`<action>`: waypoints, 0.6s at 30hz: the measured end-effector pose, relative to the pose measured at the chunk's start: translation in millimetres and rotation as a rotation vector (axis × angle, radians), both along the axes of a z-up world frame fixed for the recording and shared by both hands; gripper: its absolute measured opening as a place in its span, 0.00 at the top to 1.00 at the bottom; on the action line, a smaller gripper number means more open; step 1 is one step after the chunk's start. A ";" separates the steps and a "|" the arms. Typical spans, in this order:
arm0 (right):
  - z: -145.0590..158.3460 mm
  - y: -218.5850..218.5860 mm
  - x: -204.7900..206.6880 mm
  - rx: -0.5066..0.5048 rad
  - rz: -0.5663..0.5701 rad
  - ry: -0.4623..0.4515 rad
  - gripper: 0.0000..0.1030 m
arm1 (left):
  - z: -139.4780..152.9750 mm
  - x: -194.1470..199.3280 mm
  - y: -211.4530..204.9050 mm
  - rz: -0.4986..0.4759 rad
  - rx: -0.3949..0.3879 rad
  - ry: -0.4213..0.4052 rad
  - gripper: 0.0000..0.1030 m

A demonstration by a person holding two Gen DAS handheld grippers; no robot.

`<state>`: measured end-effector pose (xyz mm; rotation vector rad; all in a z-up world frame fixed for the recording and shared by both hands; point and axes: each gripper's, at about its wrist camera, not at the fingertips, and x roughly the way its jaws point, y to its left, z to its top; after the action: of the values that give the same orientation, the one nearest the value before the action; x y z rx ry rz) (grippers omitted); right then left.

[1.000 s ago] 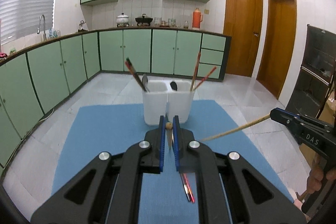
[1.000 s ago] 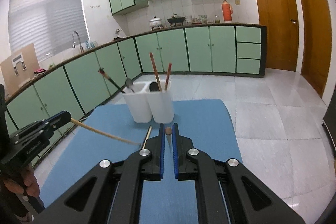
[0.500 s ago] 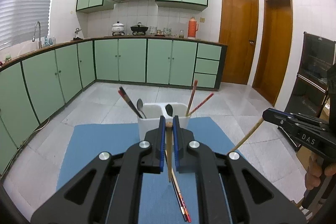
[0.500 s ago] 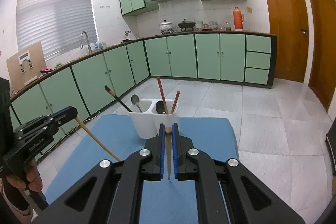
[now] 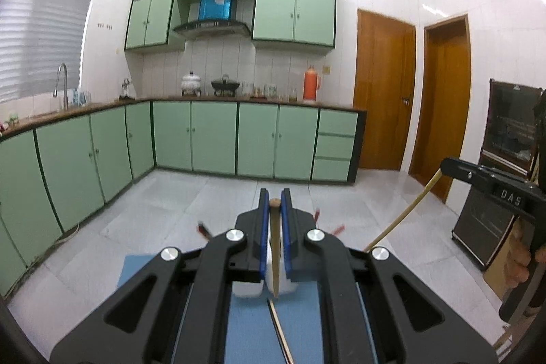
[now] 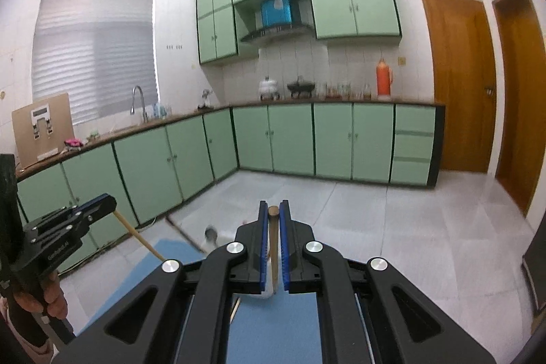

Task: Organize utensils
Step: 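Lift both wooden chopsticks and carry them over the white holder, then lower both wooden chopsticks into the holder and open both tools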

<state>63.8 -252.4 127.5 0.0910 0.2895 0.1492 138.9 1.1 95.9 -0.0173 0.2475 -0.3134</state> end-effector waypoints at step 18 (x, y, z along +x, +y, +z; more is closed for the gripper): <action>14.5 19.5 102.0 0.021 0.037 -0.032 0.94 | 16.9 101.3 -21.7 0.057 -0.005 -0.089 0.94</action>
<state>165.8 -232.9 142.0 0.1043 0.2578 0.1902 240.1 -20.6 112.9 -0.0152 0.1573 -0.2574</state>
